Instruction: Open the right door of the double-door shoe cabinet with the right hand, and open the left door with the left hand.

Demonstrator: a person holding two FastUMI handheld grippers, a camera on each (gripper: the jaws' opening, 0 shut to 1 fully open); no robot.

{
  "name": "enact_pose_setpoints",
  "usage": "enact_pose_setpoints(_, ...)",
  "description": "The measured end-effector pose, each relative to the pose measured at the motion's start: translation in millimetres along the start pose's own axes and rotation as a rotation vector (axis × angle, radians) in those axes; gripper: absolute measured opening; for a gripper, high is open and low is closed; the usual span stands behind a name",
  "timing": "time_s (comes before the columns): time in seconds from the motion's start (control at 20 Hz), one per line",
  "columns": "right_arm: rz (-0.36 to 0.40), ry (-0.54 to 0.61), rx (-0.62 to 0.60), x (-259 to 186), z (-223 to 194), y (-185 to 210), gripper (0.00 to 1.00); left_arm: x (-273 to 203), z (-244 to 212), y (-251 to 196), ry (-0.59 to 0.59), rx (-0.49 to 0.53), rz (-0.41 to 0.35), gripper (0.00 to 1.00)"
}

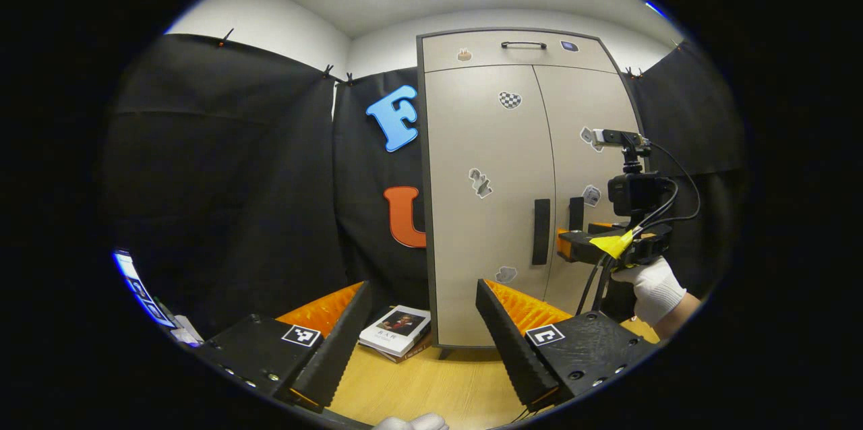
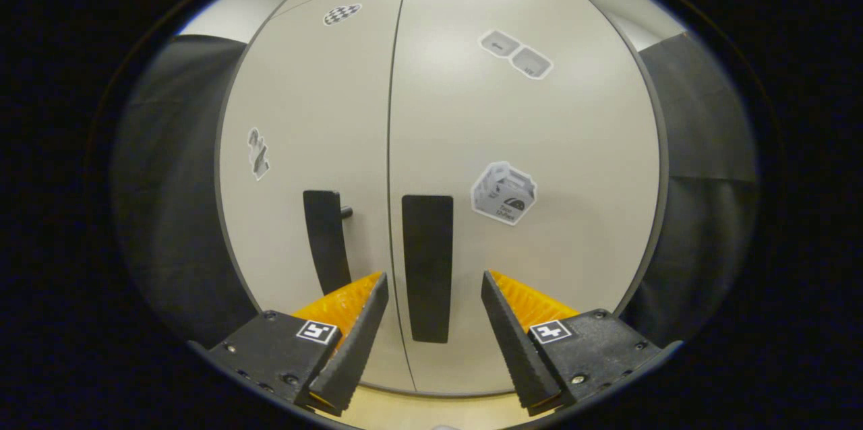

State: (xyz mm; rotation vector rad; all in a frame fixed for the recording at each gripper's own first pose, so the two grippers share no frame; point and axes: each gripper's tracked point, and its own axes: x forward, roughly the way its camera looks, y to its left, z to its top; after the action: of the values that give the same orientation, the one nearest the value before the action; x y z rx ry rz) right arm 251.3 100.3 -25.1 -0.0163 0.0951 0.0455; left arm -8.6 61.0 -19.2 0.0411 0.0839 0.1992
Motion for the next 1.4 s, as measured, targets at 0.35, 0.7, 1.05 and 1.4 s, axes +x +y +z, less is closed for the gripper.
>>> enact_pose_setpoints(0.35,-0.019,0.021,0.013,10,0,3,0.64,-1,-2,10,0.004,-0.005,0.017,0.95)
enact_pose_setpoints(0.7,-0.007,0.041,0.028,10,-2,2,0.38,3,-5,13,0.005,-0.017,0.007,0.95)
enact_pose_setpoints(1.05,0.025,0.04,0.026,-6,-4,0,0.31,-7,-5,11,-0.003,-0.021,-0.014,0.95)
enact_pose_setpoints(1.4,0.053,0.037,0.031,-27,-6,-6,0.31,-16,-8,4,-0.005,-0.027,-0.049,0.95)
